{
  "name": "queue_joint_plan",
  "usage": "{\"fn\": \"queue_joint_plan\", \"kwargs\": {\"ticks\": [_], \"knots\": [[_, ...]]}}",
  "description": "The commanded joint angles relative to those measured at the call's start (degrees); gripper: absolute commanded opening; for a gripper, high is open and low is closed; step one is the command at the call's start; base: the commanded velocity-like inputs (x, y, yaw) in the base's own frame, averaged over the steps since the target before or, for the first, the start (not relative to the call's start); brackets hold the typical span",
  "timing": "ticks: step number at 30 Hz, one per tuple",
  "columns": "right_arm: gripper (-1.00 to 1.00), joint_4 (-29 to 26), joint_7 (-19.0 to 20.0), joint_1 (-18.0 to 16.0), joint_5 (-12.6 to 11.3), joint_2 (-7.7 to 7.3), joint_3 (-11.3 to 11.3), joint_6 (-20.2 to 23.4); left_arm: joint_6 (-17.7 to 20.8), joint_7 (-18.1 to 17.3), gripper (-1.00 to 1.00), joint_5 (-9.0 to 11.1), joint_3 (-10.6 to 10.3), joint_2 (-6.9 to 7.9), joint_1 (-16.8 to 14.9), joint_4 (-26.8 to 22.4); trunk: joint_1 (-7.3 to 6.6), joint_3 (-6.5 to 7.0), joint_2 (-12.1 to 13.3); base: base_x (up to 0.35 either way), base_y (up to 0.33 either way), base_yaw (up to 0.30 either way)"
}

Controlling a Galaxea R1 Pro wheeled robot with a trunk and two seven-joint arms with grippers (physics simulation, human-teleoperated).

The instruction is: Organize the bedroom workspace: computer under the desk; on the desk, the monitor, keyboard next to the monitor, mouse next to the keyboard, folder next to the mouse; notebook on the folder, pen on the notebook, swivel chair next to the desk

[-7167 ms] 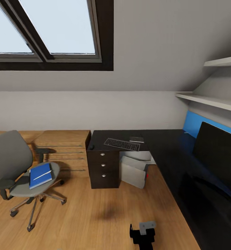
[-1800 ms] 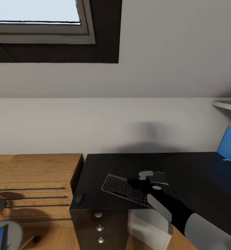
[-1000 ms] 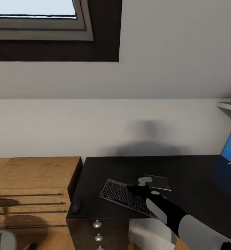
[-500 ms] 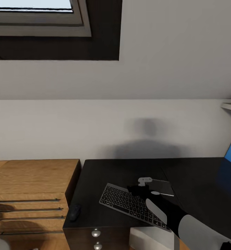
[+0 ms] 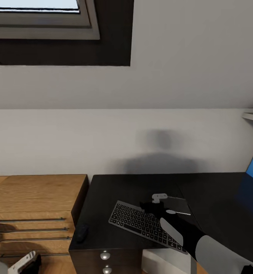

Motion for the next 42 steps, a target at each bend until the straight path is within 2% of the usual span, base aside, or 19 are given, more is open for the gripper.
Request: {"fn": "queue_joint_plan", "kwargs": {"ticks": [1,2,3,5,7,9,10,13,15,22,24,27,28,30,32,35,42], "knots": [[1.00,-0.17,-0.53,-0.09,-0.36,-0.08,0.40,0.09,4.59,0.14,1.00,0.46,-0.09,0.48,-0.02,-3.16,0.02,-0.11,-0.09,0.000,0.000,0.000],[1.00,-0.17,-0.53,-0.09,-0.37,-0.08,0.40,0.07,7.55,0.14,1.00,0.47,-0.09,0.70,-0.02,-4.89,0.02,-0.11,-0.09,0.000,0.000,0.000],[1.00,-0.18,-0.53,-0.09,-0.39,-0.09,0.40,0.04,21.69,0.15,1.00,0.49,0.06,1.21,-0.02,-13.24,0.02,-0.11,-0.09,0.000,0.000,0.000],[1.00,-0.18,-0.55,-0.09,-0.39,-0.10,0.40,0.02,34.98,0.12,1.00,0.50,0.88,1.33,-0.02,-22.59,0.02,-0.11,-0.09,0.000,0.000,0.000],[1.00,-0.18,-0.57,-0.09,-0.38,-0.13,0.40,0.02,39.95,0.08,1.00,0.55,1.58,1.27,-0.02,-27.06,0.02,-0.11,-0.09,0.000,0.000,0.000],[1.00,-0.18,-0.60,-0.09,-0.40,-0.15,0.40,0.02,46.25,0.03,1.00,0.75,2.88,1.07,-0.02,-35.28,0.02,-0.11,-0.09,0.000,0.000,0.000],[1.00,-0.25,-0.61,-0.09,-0.41,-0.22,0.32,-0.06,49.31,-0.01,1.00,2.58,3.74,0.55,-0.02,-42.49,0.02,-0.11,-0.09,0.000,0.000,0.000],[1.00,-0.33,-0.64,-0.09,-0.41,-0.36,0.26,-0.57,50.25,0.03,1.00,6.07,3.87,0.10,-0.02,-45.67,0.02,-0.11,-0.09,0.000,0.000,0.000],[1.00,-0.40,-0.69,-0.09,-0.41,-0.45,0.20,-1.14,50.30,0.06,1.00,7.59,3.85,-0.09,-0.02,-46.50,0.02,-0.11,-0.09,0.000,0.000,0.000],[1.00,-1.46,-0.76,-0.09,-0.48,-1.03,-0.42,-1.80,48.96,0.12,1.00,8.33,3.64,-0.24,-0.02,-44.79,0.02,-0.11,-0.09,0.000,0.000,0.000],[1.00,-1.84,-0.76,-0.09,-0.45,-1.17,-0.58,-1.84,45.75,0.33,1.00,8.46,3.78,-0.19,-0.02,-45.47,0.02,-0.11,-0.09,0.000,0.000,0.000],[1.00,-1.87,-0.71,-0.09,-0.43,-1.35,-0.59,-1.87,43.52,0.36,1.00,8.68,4.50,-0.19,-0.02,-46.96,0.02,-0.11,-0.09,0.000,0.000,0.000],[1.00,-1.88,-0.71,-0.09,-0.42,-1.45,-0.60,-1.88,43.26,0.30,1.00,8.78,4.94,-0.19,-0.02,-47.27,0.02,-0.11,-0.09,0.000,0.000,0.000],[1.00,-1.97,-0.71,-0.09,-0.40,-2.30,-0.63,-1.81,43.05,0.09,1.00,9.89,7.60,-0.22,-0.02,-47.88,0.02,-0.11,-0.09,0.000,0.000,0.000],[1.00,-2.04,-0.71,-0.09,-0.40,-2.96,-0.61,-1.74,43.51,-0.01,1.00,10.69,9.20,-0.19,-0.02,-47.69,0.02,-0.11,-0.09,0.000,0.000,0.000],[1.00,-2.06,-0.74,-0.09,-0.35,-3.59,-0.58,-1.67,44.85,-0.07,1.00,11.28,10.41,-0.28,-0.02,-47.17,0.02,-0.11,-0.09,0.000,0.000,0.000],[1.00,-1.73,-0.64,-0.09,0.30,-3.79,-0.72,-1.71,44.87,-0.13,1.00,11.10,8.43,-0.36,-0.02,-46.47,0.02,-0.11,-0.09,0.000,0.000,0.000]]}}
